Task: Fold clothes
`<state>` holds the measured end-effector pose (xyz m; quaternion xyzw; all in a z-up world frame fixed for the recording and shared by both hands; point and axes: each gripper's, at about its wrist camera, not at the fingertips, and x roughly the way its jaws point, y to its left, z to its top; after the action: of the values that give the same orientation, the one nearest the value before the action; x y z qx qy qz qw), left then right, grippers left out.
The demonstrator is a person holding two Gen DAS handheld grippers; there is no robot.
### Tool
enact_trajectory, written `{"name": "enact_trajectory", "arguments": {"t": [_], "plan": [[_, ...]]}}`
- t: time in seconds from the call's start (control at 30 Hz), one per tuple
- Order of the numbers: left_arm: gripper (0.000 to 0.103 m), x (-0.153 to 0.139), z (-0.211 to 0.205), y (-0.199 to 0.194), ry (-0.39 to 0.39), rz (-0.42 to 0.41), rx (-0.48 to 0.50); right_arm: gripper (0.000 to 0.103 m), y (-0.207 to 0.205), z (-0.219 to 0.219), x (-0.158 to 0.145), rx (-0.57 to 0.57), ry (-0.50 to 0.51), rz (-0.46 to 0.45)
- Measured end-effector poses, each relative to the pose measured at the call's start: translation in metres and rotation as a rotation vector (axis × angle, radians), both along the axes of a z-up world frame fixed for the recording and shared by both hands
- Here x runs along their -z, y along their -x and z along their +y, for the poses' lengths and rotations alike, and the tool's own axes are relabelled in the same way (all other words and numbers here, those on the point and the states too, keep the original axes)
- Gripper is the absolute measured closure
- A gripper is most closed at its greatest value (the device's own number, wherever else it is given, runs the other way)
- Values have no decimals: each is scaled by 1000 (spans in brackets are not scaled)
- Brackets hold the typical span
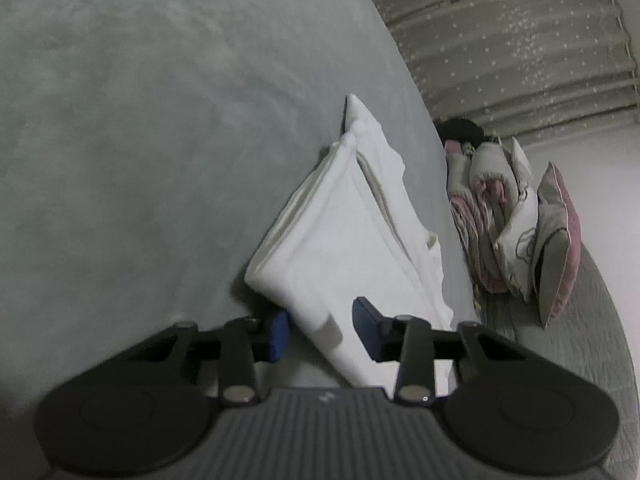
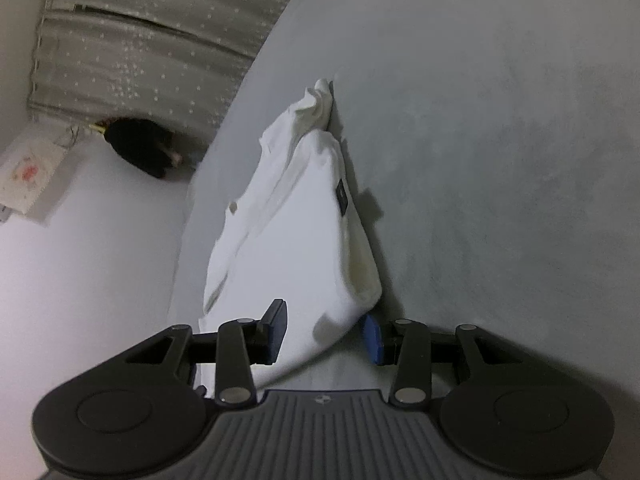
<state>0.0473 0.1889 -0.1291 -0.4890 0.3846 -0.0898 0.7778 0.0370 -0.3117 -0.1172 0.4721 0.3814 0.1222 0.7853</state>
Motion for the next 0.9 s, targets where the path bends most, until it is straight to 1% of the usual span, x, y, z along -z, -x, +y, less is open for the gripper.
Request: {"name": "enact_trajectory", "arguments": {"t": [0.13, 0.2, 0.23, 0.27, 0.3, 0.33, 0.37, 0.43, 0.47, 0.53, 0.63, 0.7, 0.8, 0.9], "plan": [[71, 0, -9, -7, -11, -11, -38, 63, -10, 2, 1, 15, -2, -22], [72, -1, -12, -11, -17, -12, -49, 67, -16, 5, 2, 17, -2, -27], [74, -1, -14, -12, -21, -10, -55, 69, -19, 6, 3, 16, 1, -25], [75, -1, -14, -13, -24, -8, -59, 76, -22, 7, 4, 14, 4, -22], [81, -1, -14, -15, -25, -2, -65, 84, -24, 7, 4, 11, 6, -19], [86, 0, -15, -17, -25, 6, -71, 88, -27, 8, 5, 9, 8, -15], [87, 0, -15, -18, -23, 15, -75, 90, -29, 8, 7, 9, 3, -12], [92, 2, -15, -22, -10, 36, -82, 91, -32, 6, 7, 11, -13, -7], [92, 2, -14, -23, -2, 45, -88, 92, -32, 6, 6, 9, -14, -11], [94, 0, -17, -22, -9, 49, -95, 92, -32, 5, 2, 3, -17, -29], [94, -6, -21, -19, -33, 33, -98, 93, -29, 4, -5, -10, -29, -77], [94, -12, -20, -14, -33, 18, -101, 94, -27, 3, -9, -17, -42, -100], [94, -21, -20, -8, -25, 1, -102, 95, -23, 0, -14, -25, -60, -110], [95, -26, -18, 4, -17, 2, -93, 95, -18, -3, -18, -37, -66, -114]]}}
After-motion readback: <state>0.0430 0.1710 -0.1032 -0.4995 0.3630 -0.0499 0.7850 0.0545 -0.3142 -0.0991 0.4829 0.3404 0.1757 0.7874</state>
